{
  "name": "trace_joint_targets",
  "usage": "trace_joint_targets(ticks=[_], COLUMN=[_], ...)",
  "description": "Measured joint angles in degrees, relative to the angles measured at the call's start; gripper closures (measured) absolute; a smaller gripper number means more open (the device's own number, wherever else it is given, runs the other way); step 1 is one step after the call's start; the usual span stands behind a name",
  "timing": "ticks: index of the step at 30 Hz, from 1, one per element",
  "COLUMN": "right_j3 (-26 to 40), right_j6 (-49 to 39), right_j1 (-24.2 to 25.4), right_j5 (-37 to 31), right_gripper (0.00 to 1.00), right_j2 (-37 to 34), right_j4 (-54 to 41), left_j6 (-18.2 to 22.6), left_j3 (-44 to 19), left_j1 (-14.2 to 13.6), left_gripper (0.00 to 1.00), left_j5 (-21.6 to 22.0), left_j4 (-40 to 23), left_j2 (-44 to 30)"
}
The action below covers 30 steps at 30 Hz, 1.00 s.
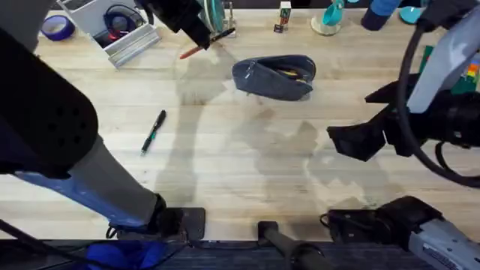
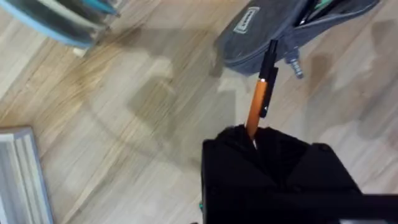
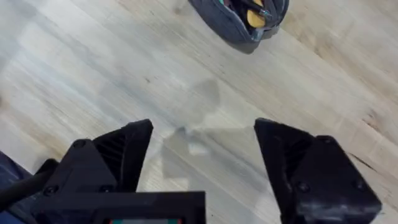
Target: Unzip the bag, pick up the pens from the table one at a time and place them inside, then zip the bag closed.
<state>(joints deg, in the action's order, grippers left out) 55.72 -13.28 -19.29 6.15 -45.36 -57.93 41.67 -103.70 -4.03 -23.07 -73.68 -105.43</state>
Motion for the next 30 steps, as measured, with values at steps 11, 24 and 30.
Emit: trace_joint_targets(ticks=[11, 24, 30], right_j3=[0.0, 0.0, 0.0], right_j6=[0.0, 0.0, 0.0], right_j1=[0.0, 0.0, 0.0], right_j5=[0.0, 0.0, 0.0], right_gripper=[0.005, 0.005, 0.005], right_j2=[0.0, 0.0, 0.0], right_j4=[0.0, 0.0, 0.0], left_j6=[2.09, 5.99, 6.21], left_j3=[-4.35, -4.68, -4.68], left_j1=[-10.9, -20.73, -23.92], left_gripper=[0.962, 0.961, 0.96], left_j5=[-0.33, -0.62, -0.85], left_j4=[-0.1, 4.22, 6.73], left_j2=[0.0, 0.0, 0.0])
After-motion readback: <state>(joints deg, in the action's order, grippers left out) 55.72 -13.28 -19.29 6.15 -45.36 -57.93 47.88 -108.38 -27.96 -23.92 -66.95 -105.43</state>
